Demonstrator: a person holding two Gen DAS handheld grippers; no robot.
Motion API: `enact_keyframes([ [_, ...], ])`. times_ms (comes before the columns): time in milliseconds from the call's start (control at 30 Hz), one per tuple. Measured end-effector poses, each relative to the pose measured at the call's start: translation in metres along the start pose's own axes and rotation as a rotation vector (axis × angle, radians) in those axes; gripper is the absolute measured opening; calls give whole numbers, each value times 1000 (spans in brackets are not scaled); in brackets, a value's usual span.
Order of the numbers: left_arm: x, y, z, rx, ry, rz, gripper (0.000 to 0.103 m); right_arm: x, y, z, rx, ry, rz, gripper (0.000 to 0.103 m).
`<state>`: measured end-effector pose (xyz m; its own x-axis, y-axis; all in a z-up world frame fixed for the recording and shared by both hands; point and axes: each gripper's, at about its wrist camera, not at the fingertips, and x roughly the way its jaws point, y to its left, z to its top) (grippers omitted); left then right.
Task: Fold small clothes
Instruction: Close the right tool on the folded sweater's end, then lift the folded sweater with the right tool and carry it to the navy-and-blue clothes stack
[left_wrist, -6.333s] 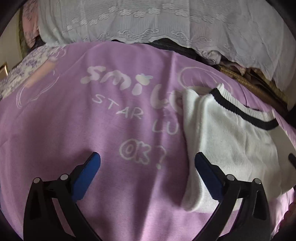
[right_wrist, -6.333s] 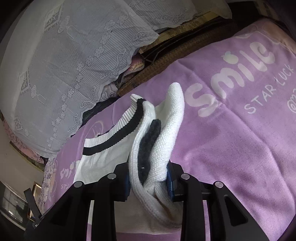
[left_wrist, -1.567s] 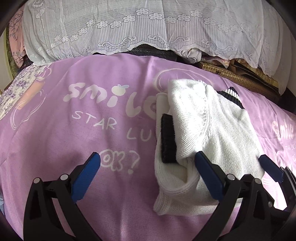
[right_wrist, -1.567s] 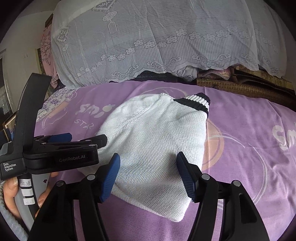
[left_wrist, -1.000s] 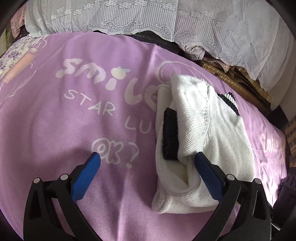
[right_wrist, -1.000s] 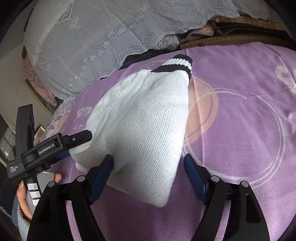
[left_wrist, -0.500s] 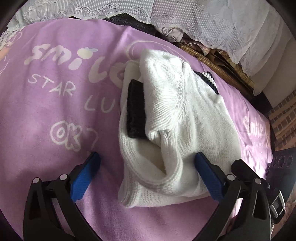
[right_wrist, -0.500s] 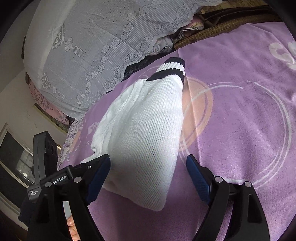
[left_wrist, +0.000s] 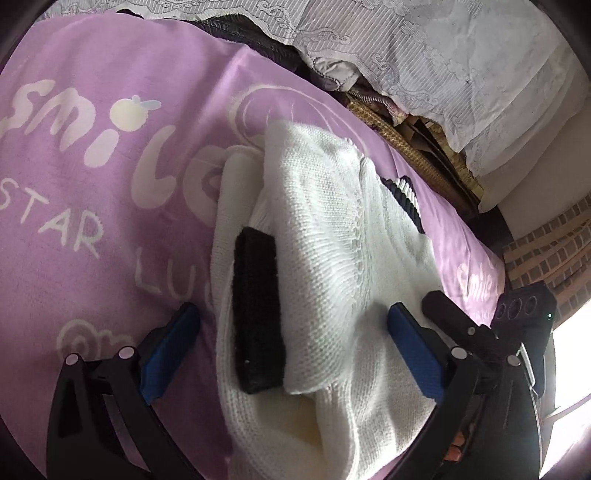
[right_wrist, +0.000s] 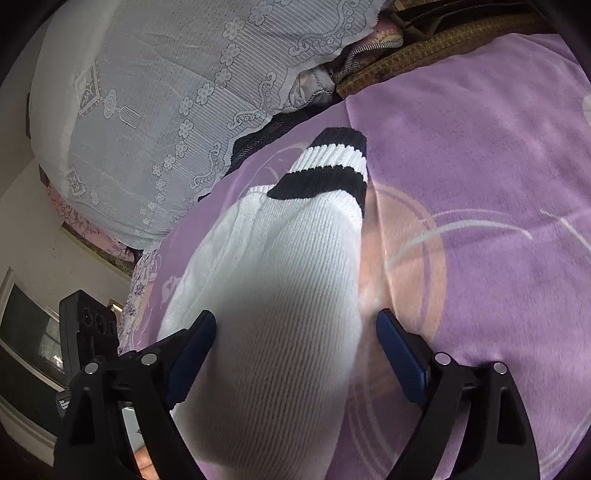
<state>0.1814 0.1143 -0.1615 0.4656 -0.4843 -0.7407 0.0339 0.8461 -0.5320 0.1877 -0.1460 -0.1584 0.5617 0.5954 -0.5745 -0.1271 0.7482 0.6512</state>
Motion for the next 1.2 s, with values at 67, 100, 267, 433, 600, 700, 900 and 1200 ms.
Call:
enact_keyframes([
  [67, 0, 6, 2, -25, 3, -46, 98, 6, 3, 4, -20, 5, -6, 89],
  [100, 0, 7, 3, -37, 1, -64, 98, 7, 3, 5, -26, 8, -2, 88],
  [267, -2, 1, -1, -18, 3, -146, 98, 6, 1, 2, -33, 14, 26, 81],
  [433, 7, -16, -8, 67, 22, -61, 97, 7, 1, 1, -35, 30, 56, 73],
  [600, 4, -21, -12, 103, -7, -24, 88, 5, 5, -2, -48, 15, 51, 58],
  [700, -3, -24, -15, 131, -33, -17, 79, 1, 13, -4, -82, 1, 34, 56],
  [900, -18, -23, -17, 136, -71, -45, 72, -8, 18, -8, -93, -13, 41, 53],
  [1200, 2, -16, -12, 107, 0, -35, 81, 1, 7, -8, -37, 24, 62, 54],
])
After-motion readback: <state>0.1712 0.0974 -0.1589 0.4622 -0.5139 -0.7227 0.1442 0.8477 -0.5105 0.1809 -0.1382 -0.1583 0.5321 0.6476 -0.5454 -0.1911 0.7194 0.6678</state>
